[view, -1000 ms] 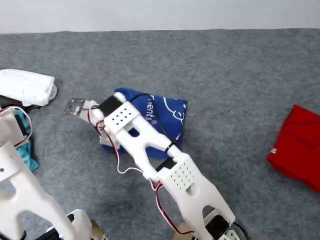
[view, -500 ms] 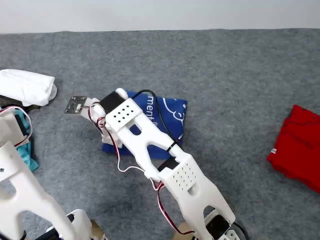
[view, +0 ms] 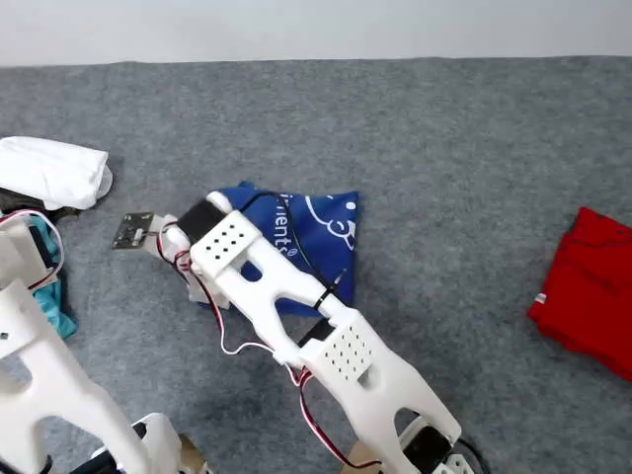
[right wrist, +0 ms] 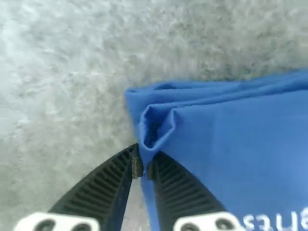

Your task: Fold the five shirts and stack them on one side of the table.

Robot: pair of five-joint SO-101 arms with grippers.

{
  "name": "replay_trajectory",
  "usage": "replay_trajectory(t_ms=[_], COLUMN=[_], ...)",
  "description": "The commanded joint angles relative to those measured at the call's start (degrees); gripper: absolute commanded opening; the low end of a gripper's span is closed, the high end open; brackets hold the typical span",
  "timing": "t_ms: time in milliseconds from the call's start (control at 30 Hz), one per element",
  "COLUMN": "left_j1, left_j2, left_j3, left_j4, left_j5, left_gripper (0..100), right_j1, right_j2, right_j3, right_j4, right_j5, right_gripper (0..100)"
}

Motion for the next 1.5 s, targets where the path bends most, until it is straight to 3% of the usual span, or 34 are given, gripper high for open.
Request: replay_trajectory(t_ms=[0, 100, 367, 567, 900, 1133, 1467], left_j1=[0.00, 0.00, 0.00, 0.00, 0.00, 0.09, 0.18], left_j2=[-1.49, -1.49, -1.49, -1.49, -1.49, -1.49, -1.49], left_j3=[-0.04, 0.57, 2.15, 2.07, 2.07, 2.07, 2.07], left_j4=[1.14, 1.14, 0.97, 0.97, 0.97, 0.97, 0.97], left_j5=[0.09, 0.09, 0.09, 0.09, 0.09, 0.09, 0.09], left_gripper=[0, 0, 0, 0, 0, 0, 0], right_j1=[1.63, 2.51, 3.12, 5.23, 4.79, 4.70, 4.44], right_j2=[-0.40, -1.19, -4.44, -4.26, 2.68, 6.29, -1.36], right_j3=[-3.08, -4.31, -15.82, -16.53, -14.68, -14.68, -24.35], right_j4=[-1.01, -0.22, 5.93, 5.67, 4.70, -0.75, 6.20], right_j5=[0.26, 0.18, 0.35, 0.35, 0.09, 0.35, 0.09], right_gripper=[14.2, 21.2, 21.3, 21.1, 1.0, 1.1, 1.0])
